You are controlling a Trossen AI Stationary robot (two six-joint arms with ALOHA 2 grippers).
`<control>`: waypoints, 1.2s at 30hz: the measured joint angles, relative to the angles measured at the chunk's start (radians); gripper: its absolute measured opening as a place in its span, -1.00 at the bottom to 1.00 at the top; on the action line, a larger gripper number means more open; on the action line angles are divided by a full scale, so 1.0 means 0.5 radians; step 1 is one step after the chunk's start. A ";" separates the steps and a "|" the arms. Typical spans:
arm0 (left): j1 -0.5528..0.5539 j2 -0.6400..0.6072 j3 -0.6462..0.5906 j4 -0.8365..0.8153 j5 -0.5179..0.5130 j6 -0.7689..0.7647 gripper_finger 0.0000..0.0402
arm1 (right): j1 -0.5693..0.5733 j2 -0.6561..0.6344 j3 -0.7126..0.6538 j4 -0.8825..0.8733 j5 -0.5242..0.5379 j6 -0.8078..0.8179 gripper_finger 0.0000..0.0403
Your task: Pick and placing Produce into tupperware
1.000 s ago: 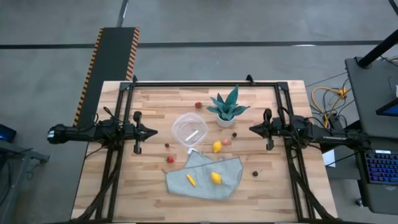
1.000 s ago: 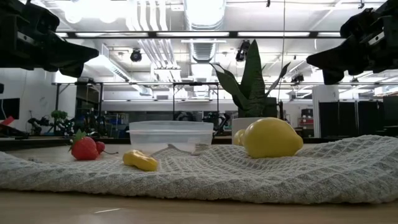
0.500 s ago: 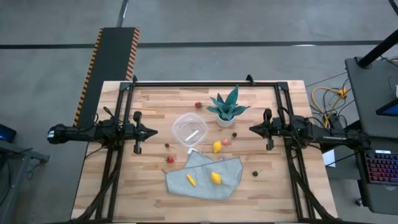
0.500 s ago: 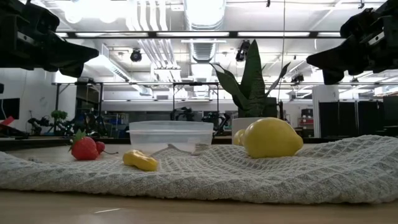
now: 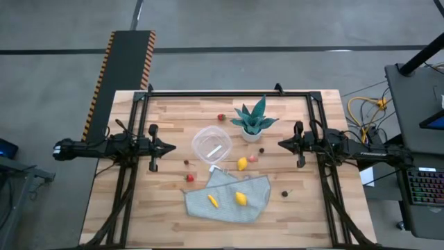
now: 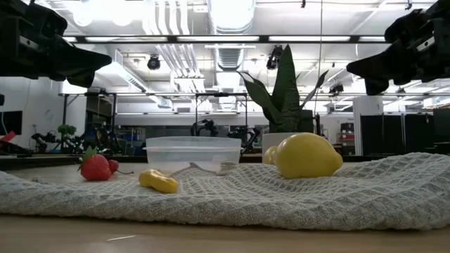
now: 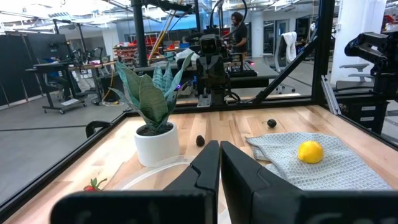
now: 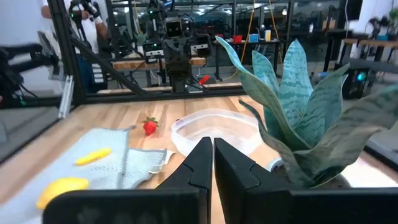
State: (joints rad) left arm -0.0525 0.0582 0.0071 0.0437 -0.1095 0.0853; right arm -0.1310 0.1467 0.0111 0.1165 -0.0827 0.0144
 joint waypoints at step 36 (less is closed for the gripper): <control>0.001 -0.002 0.000 0.003 -0.001 0.000 -1.00 | -0.001 -0.001 0.000 0.047 0.007 0.127 -0.96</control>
State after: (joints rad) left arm -0.0521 0.0570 0.0071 0.0452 -0.1101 0.0853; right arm -0.1313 0.1463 0.0110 0.1402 -0.0792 0.0777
